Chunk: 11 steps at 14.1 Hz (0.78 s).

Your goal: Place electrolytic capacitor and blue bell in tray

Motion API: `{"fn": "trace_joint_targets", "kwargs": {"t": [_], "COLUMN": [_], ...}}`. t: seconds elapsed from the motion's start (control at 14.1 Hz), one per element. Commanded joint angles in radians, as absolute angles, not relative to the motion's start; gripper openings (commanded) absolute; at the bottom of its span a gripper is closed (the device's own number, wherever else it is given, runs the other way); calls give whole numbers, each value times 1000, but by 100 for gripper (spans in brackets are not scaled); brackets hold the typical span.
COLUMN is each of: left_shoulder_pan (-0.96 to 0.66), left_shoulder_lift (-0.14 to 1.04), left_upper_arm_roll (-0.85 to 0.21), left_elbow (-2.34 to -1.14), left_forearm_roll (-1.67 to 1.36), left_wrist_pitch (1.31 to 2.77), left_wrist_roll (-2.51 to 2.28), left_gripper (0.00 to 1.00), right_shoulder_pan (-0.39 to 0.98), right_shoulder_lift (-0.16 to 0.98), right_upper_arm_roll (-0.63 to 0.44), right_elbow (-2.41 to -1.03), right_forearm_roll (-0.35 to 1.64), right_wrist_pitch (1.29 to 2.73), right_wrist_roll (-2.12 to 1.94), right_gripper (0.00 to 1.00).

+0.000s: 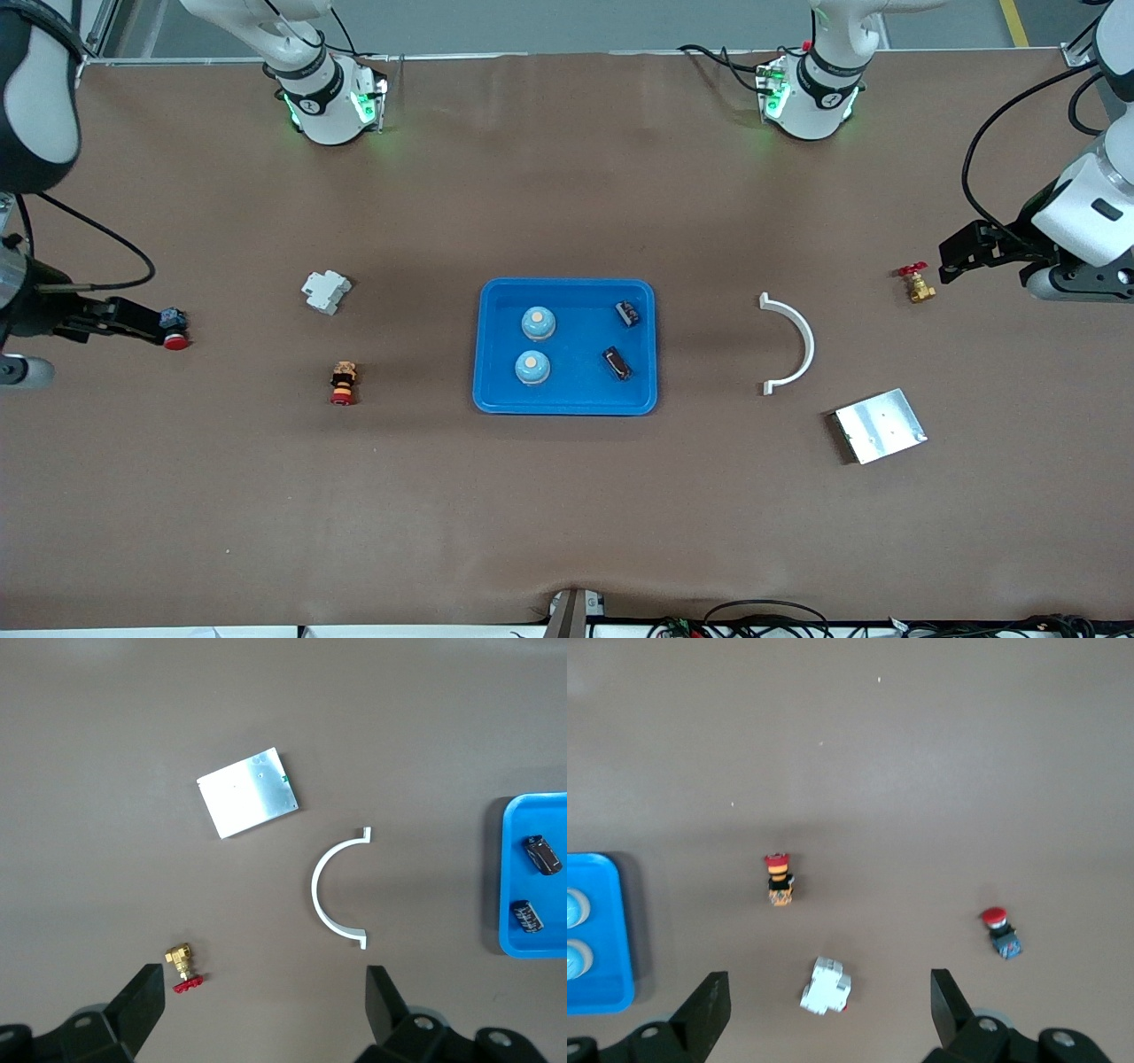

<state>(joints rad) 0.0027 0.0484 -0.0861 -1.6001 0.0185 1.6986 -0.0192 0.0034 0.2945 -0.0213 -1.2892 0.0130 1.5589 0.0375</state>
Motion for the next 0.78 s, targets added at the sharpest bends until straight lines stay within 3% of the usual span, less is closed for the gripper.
{"fn": "trace_joint_targets", "kwargs": {"t": [0.0,0.71], "left_shoulder_pan": [9,9], "left_shoulder_lift": [14,20], "left_upper_arm_roll": [-86,-84], "left_elbow": [-1634,-1626], "left_forearm_roll": [9,11], "left_wrist_pitch": [1718,1718], "left_wrist_roll": [-20,-15], "left_gripper": [100,100], "right_shoulder_pan": [-9,-23], "right_shoulder_lift": [218,106], "right_upper_arm_roll": [-12,-8], "right_elbow": [-1324,-1401], "right_forearm_roll": [35,25], "right_wrist_pitch": [1522,1482], "right_wrist_roll": [44,97], "right_gripper": [100,100]}}
